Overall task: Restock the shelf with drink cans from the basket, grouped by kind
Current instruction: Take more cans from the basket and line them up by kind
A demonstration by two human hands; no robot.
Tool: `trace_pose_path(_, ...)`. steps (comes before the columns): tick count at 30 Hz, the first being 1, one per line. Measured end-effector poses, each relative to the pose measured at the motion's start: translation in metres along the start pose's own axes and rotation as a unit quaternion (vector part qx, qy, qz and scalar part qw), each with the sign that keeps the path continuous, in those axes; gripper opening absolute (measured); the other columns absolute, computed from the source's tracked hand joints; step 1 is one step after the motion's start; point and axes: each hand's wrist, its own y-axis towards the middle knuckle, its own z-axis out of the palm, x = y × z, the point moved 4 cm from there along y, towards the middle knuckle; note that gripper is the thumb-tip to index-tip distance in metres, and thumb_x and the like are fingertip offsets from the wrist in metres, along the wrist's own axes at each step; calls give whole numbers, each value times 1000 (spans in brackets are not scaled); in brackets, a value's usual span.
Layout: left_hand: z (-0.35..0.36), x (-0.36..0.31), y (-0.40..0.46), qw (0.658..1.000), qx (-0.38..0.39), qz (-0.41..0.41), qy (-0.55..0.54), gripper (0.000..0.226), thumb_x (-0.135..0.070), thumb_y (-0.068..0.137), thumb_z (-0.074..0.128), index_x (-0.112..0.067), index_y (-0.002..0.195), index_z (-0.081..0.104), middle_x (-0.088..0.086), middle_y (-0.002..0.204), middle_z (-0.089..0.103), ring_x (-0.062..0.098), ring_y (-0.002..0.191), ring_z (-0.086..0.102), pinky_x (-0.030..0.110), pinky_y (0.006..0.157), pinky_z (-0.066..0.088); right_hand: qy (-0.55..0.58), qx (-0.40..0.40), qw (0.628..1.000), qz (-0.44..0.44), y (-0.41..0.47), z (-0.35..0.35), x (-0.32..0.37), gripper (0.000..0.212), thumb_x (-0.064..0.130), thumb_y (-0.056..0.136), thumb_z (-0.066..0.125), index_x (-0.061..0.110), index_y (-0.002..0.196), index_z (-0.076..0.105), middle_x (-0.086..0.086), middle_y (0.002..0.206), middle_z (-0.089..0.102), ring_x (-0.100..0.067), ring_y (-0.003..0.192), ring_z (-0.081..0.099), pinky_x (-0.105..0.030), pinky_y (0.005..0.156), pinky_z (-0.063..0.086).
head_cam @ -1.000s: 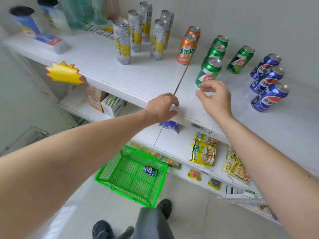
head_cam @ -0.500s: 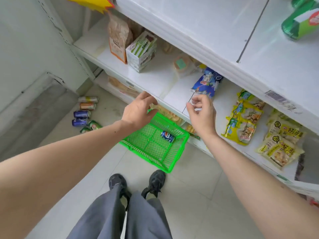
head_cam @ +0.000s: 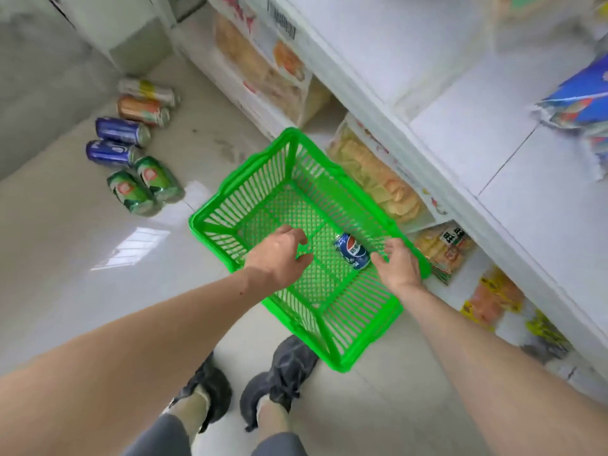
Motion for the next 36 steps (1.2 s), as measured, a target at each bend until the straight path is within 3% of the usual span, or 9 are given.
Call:
trace_pose_path(3, 46, 25, 50, 1000, 23, -6, 18, 43, -41, 90, 57, -18, 125, 53, 7, 124, 54, 25, 111, 58, 38, 97, 46, -27, 16, 999, 23, 47, 52, -31, 41, 18, 92, 65, 1, 127, 53, -20, 131, 58, -35, 120, 55, -37, 97, 42)
trace_pose_path(8, 106, 49, 112, 999, 22, -7, 24, 45, -43, 91, 56, -17, 127, 53, 8, 133, 53, 25, 120, 53, 35, 100, 43, -62, 36, 997, 25, 99, 117, -71, 33, 17, 91, 64, 8, 122, 55, -17, 119, 64, -33, 108, 61, -33, 80, 43)
trace_pose_path(15, 157, 60, 149, 998, 44, 7, 40, 45, -43, 92, 54, -16, 128, 51, 9, 132, 51, 26, 119, 52, 34, 100, 43, -130, -40, 990, 28, 134, 153, -95, 62, 26, 81, 77, 3, 130, 48, -21, 131, 50, -36, 124, 45, -39, 100, 38)
trace_pose_path(20, 164, 62, 157, 998, 43, 3, 39, 47, -42, 91, 57, -14, 129, 51, 10, 132, 50, 26, 118, 53, 36, 101, 43, -175, -48, 983, 30, 135, 163, -97, 74, 42, 69, 85, 5, 125, 54, -17, 127, 49, -33, 120, 45, -37, 95, 41)
trace_pose_path(23, 161, 64, 159, 998, 47, -4, 42, 48, -43, 90, 57, -15, 130, 50, 9, 132, 50, 26, 119, 53, 34, 100, 43, -132, -13, 990, 53, 141, 167, -99, 82, 39, 63, 89, 6, 124, 47, -18, 126, 56, -34, 117, 52, -38, 91, 44)
trace_pose_path(29, 150, 72, 163, 998, 40, -14, 44, 48, -43, 90, 58, -14, 129, 50, 9, 133, 51, 25, 121, 51, 34, 101, 42, -52, 26, 995, 75, 140, 170, -94, 63, 35, 66, 87, 10, 114, 54, -15, 112, 65, -30, 99, 62, -30, 72, 41)
trace_pose_path(36, 109, 50, 133, 998, 42, -9, 50, 50, -45, 90, 56, -14, 129, 49, 9, 131, 56, 25, 120, 53, 35, 99, 44, 3, 32, 999, 17, 86, 140, -48, 58, 42, 63, 86, 17, 109, 60, -8, 107, 70, -28, 94, 64, -30, 72, 44)
